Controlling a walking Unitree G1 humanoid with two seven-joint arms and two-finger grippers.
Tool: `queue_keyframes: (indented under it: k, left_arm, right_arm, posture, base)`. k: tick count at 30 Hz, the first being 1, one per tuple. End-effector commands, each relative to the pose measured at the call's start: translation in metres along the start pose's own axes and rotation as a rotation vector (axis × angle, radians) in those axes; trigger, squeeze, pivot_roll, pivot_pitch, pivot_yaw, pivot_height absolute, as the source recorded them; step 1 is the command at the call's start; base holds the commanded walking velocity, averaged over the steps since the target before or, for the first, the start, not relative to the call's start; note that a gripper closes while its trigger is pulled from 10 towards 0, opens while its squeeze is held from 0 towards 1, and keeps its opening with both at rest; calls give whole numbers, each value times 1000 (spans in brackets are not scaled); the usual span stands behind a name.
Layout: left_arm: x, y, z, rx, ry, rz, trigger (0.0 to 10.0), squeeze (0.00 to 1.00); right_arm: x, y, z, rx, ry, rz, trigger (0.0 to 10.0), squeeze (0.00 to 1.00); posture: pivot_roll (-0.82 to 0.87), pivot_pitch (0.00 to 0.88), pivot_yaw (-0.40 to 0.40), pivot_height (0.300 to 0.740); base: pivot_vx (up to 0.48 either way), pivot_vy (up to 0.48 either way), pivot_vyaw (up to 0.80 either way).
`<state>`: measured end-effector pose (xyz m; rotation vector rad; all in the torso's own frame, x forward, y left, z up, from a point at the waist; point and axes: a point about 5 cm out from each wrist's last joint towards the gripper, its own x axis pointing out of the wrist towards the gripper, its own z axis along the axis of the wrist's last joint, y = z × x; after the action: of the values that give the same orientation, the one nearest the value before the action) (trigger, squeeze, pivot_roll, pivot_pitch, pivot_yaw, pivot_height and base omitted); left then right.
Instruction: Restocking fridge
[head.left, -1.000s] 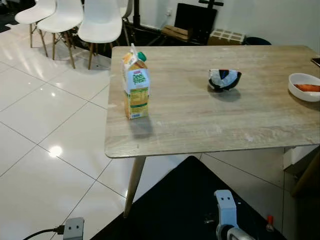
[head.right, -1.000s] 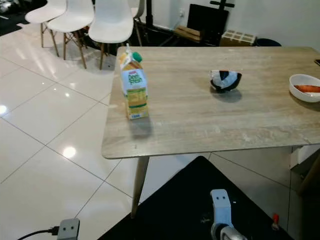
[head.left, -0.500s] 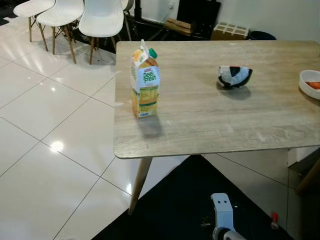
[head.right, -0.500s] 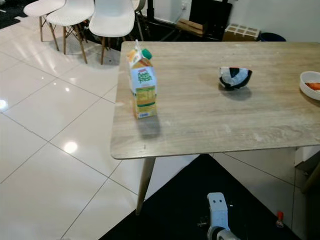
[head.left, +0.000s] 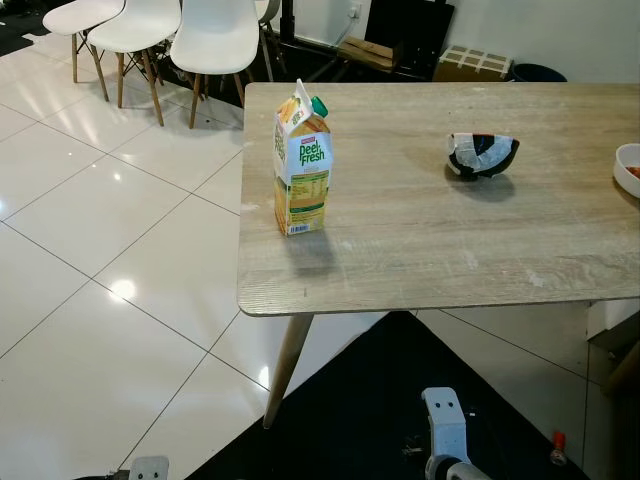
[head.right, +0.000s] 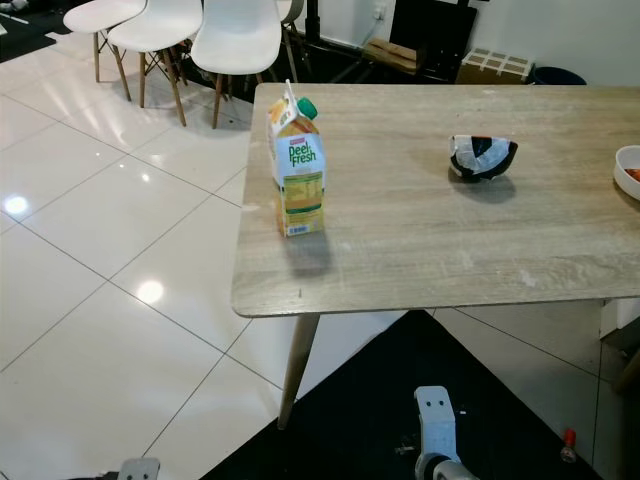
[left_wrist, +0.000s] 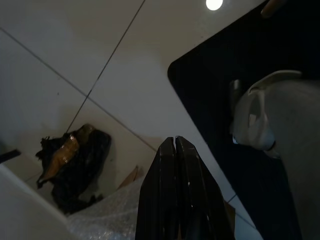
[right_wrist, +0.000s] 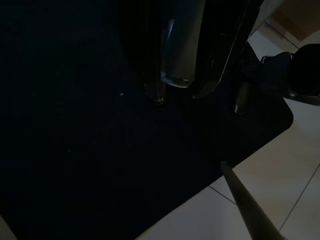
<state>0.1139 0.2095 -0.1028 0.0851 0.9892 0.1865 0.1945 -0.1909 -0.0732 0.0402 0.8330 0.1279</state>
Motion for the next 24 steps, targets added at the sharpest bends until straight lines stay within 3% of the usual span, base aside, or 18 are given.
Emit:
queue_keyframes:
  k: [1,5,9,13,16,24]
  left_arm:
    - [-2,-54,8,17,-7,-154,10000,0]
    - [-1,-58,12,25,-5,-149,10000,0]
    - [3,-59,24,2,-12,-103,10000,0]
    - [3,-59,26,-8,-14,-90,10000,0]
    - [4,-56,25,-54,10,-3,10000,0]
    - [3,-63,25,-51,31,40,10000,0]
  right_arm:
    - [-3,-1,-11,4,44,-11,10000,0]
    - [-4,-5,-11,3,41,-30,10000,0]
    - [-12,-33,-10,-17,28,-153,10000,0]
    - [-13,-38,-9,-28,29,-172,10000,0]
    - [-19,-53,-7,-9,25,-220,10000,0]
    - [-18,-50,-8,43,4,-198,10000,0]
  posture:
    - [-27,69,-47,740]
    - [-23,56,-48,740]
    - [-16,45,-67,740]
    - [-18,49,-72,740]
    - [-35,62,-67,740]
    - [-45,86,-51,740]
  base:
    - [0,0,0]
    - [0,0,0]
    - [0,0,0]
    - [0,0,0]
    - [0,0,0]
    - [0,0,0]
